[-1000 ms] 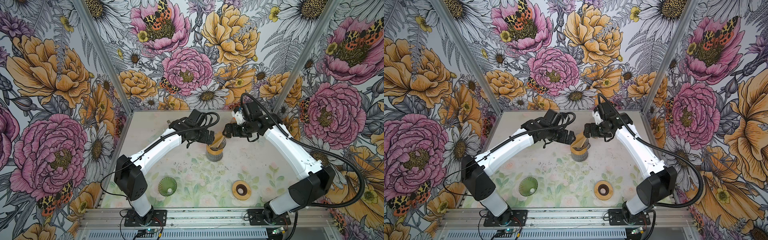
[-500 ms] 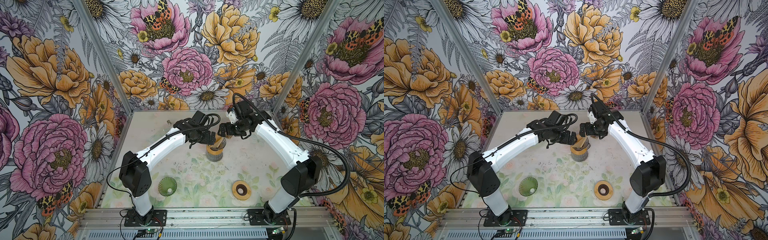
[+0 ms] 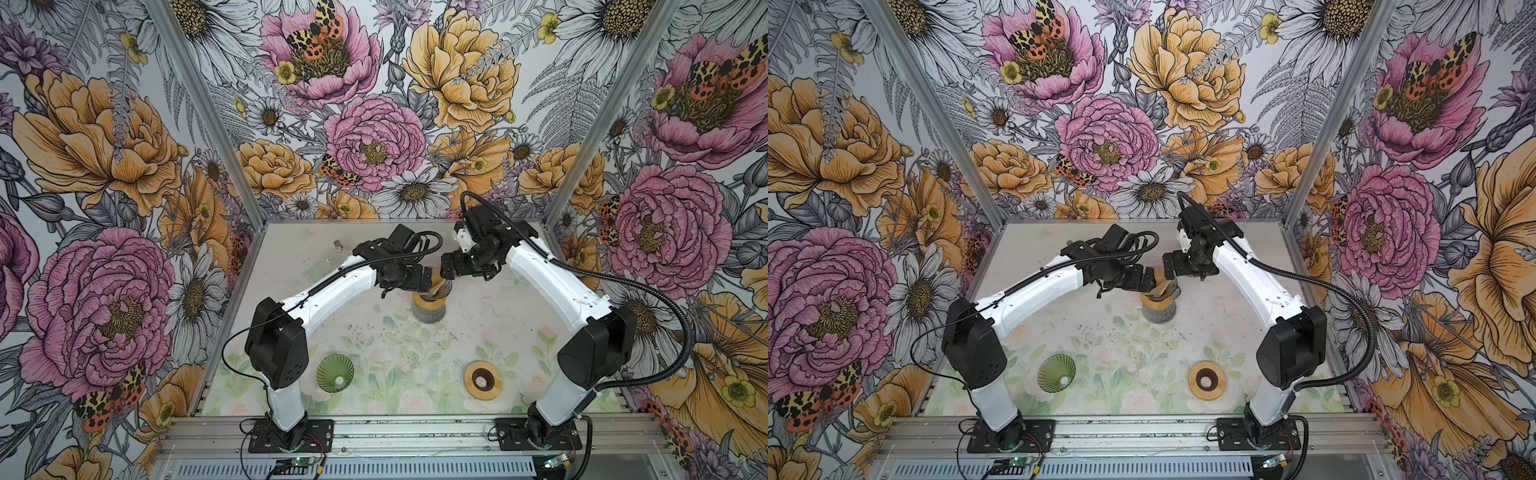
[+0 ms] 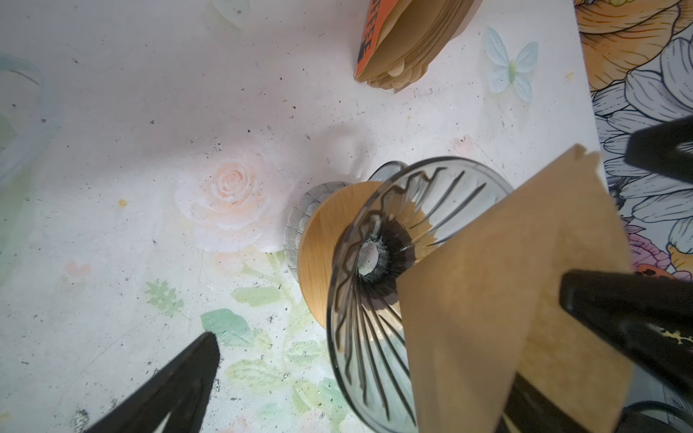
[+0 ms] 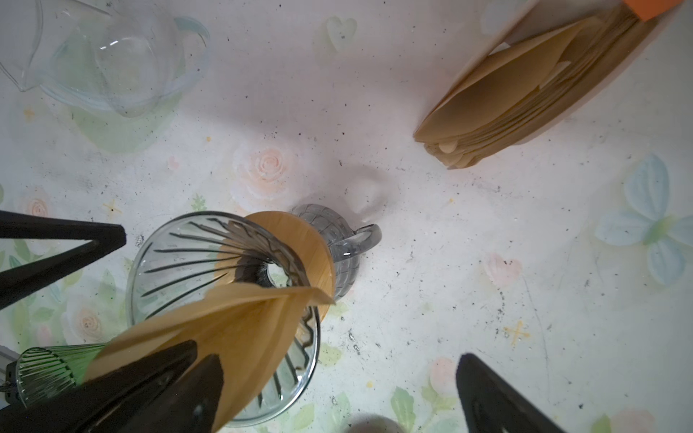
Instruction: Place the coffee filter in the dripper
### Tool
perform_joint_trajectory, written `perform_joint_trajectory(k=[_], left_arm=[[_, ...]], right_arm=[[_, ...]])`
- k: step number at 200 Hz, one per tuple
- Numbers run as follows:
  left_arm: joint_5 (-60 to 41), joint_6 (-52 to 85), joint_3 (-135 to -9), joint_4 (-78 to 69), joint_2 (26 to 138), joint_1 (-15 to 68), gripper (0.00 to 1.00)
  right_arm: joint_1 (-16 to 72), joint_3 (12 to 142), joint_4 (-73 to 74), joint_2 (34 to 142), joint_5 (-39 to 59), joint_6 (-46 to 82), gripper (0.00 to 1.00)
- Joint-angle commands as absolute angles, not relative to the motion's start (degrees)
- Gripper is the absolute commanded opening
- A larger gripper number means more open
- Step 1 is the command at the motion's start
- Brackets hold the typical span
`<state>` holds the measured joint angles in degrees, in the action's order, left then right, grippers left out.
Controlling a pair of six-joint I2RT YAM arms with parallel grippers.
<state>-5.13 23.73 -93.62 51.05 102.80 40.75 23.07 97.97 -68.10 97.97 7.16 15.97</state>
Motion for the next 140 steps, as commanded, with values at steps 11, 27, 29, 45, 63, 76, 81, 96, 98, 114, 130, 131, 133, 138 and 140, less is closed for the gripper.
perform_joint_trajectory(k=[11, 27, 29, 45, 63, 76, 81, 96, 98, 114, 130, 131, 133, 138, 140], left_arm=[[-4.93, 24.43, -95.25, 51.03, 103.71, 40.43, 0.99], [-4.96, 24.70, -95.66, 51.06, 103.77, 39.93, 0.99], [-5.00, 24.76, -95.74, 51.06, 103.75, 39.87, 0.99], [-5.12, 25.09, -96.07, 51.06, 105.99, 39.59, 0.99], [-5.04, 25.48, -96.32, 51.01, 106.61, 39.26, 0.99], [-5.12, 25.58, -96.34, 51.01, 106.96, 38.90, 0.99], [-5.10, 25.58, -96.30, 51.04, 107.07, 38.83, 0.99], [-5.09, 25.71, -96.15, 50.97, 107.25, 38.66, 0.99], [-5.10, 25.74, -96.11, 51.00, 107.25, 38.62, 0.99], [-4.99, 26.01, -95.89, 50.93, 107.31, 38.26, 0.99], [-4.99, 26.27, -95.59, 50.97, 107.08, 37.98, 0.99], [-5.00, 26.28, -95.65, 50.93, 107.06, 38.02, 0.99], [-4.94, 26.34, -95.57, 50.90, 107.08, 37.98, 0.99], [-5.01, 26.37, -95.61, 50.93, 107.13, 37.89, 0.99], [-5.01, 26.39, -95.64, 50.96, 107.07, 37.88, 0.99]], right_arm=[[23.47, 96.53, -69.31, 97.28, 5.71, 14.22, 0.99], [23.47, 96.21, -69.73, 97.28, 5.76, 13.83, 0.99], [23.47, 96.15, -69.77, 97.29, 5.75, 13.78, 0.99], [23.51, 96.01, -69.87, 97.36, 5.91, 13.58, 0.99], [23.56, 96.16, -69.87, 97.68, 6.57, 13.49, 0.99], [23.59, 96.44, -69.87, 98.02, 7.25, 13.37, 0.98], [23.59, 96.59, -69.84, 98.06, 7.35, 13.36, 0.98], [23.64, 96.92, -70.02, 98.48, 7.33, 13.35, 0.98], [23.64, 96.96, -70.02, 98.56, 7.26, 13.36, 0.98], [23.77, 97.02, -70.26, 98.79, 6.78, 13.27, 0.98], [23.81, 96.50, -70.36, 98.83, 6.69, 13.06, 0.98], [23.82, 96.46, -70.38, 98.85, 6.68, 13.04, 0.98], [23.82, 96.29, -70.39, 98.89, 6.68, 13.01, 0.98], [23.82, 96.12, -70.32, 98.92, 6.66, 13.05, 0.98], [23.88, 96.03, -70.34, 98.95, 6.61, 12.97, 0.98]])
